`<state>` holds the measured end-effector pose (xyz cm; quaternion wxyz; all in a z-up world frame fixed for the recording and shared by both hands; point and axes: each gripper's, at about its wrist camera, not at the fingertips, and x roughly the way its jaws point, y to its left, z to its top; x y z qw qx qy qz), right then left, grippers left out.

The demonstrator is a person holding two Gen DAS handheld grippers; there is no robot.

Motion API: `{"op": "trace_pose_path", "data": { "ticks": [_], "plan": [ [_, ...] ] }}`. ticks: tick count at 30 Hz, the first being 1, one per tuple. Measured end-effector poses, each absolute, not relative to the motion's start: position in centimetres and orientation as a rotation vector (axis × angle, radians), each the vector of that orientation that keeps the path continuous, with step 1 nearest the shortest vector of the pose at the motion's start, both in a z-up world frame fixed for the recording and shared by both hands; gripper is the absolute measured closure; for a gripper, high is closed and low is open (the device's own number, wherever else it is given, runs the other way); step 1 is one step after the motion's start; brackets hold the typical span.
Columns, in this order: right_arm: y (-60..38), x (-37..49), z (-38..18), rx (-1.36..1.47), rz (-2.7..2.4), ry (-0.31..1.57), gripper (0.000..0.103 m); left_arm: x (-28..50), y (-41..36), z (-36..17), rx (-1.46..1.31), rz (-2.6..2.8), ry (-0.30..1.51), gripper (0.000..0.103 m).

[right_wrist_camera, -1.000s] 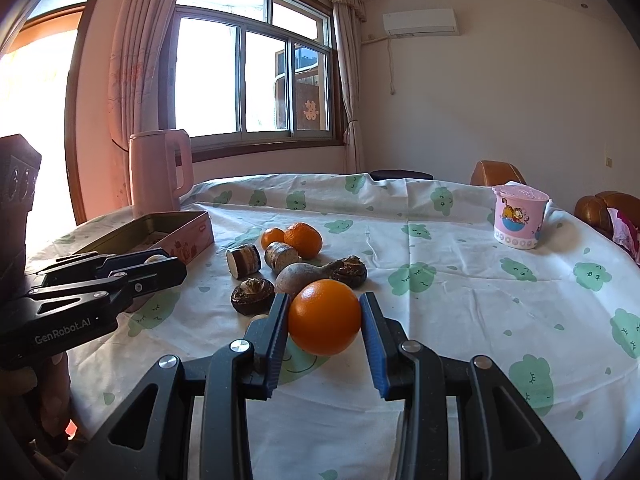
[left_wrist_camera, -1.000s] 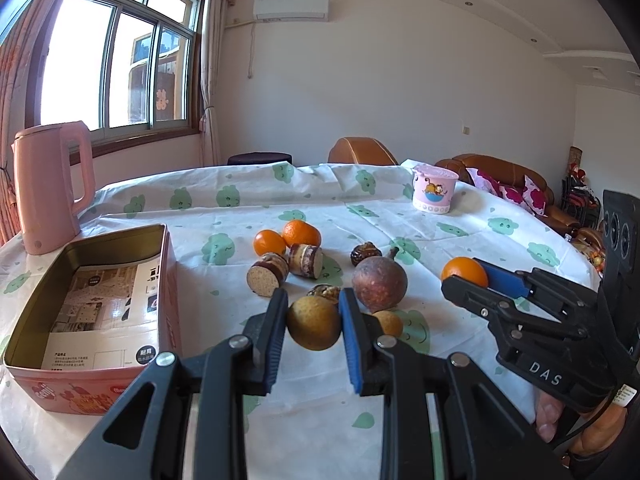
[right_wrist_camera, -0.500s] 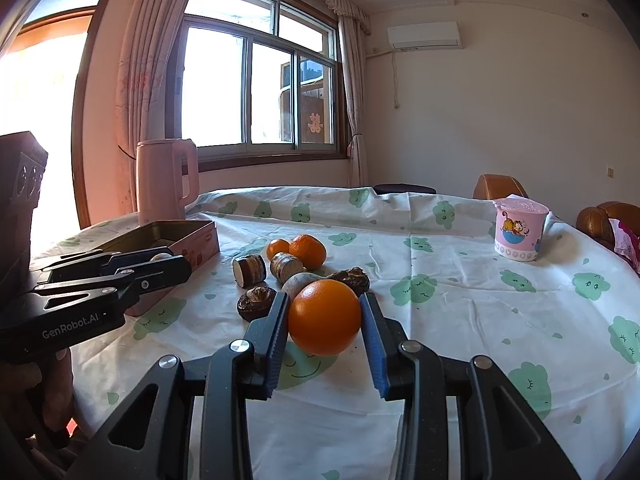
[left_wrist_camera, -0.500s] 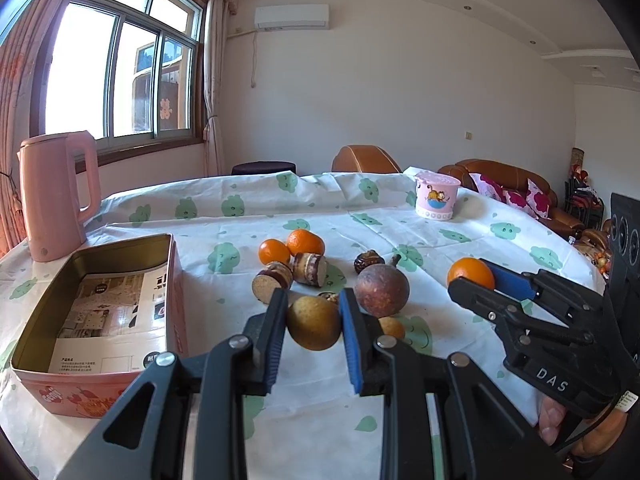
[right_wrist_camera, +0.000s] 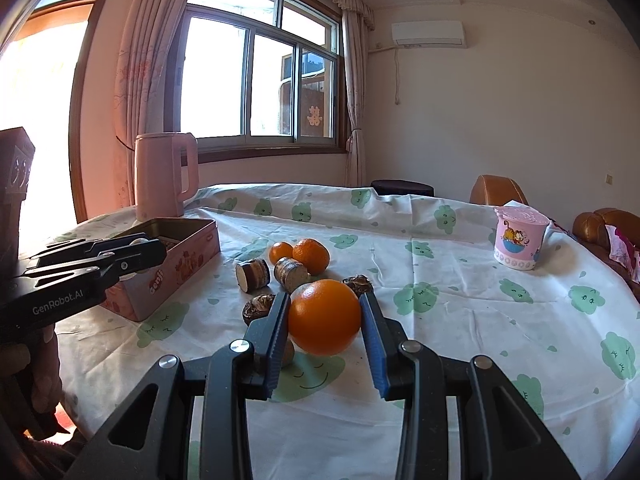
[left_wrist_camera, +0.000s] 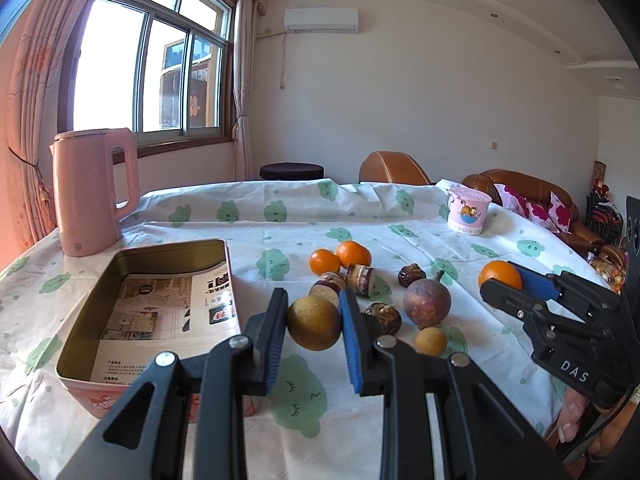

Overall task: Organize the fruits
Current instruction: 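Carry the yellow fruit and large orange over the tin box with both grippers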

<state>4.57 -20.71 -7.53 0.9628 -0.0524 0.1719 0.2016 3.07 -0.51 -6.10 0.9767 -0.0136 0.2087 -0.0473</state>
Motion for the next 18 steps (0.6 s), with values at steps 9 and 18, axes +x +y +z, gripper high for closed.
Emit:
{"op": "trace_pose_path", "data": {
  "ticks": [9, 18],
  "plan": [
    [-17.3, 5.6, -5.2, -0.125, 0.507, 0.353, 0.065, 3.8, 3.1, -5.6, -0.051, -0.016, 0.455, 0.075],
    [-12.7, 7.1, -3.3, -0.163, 0.607, 0.371, 0.065, 4.6, 6.4, -5.3, -0.069, 0.045, 0.477, 0.075]
  ]
}}
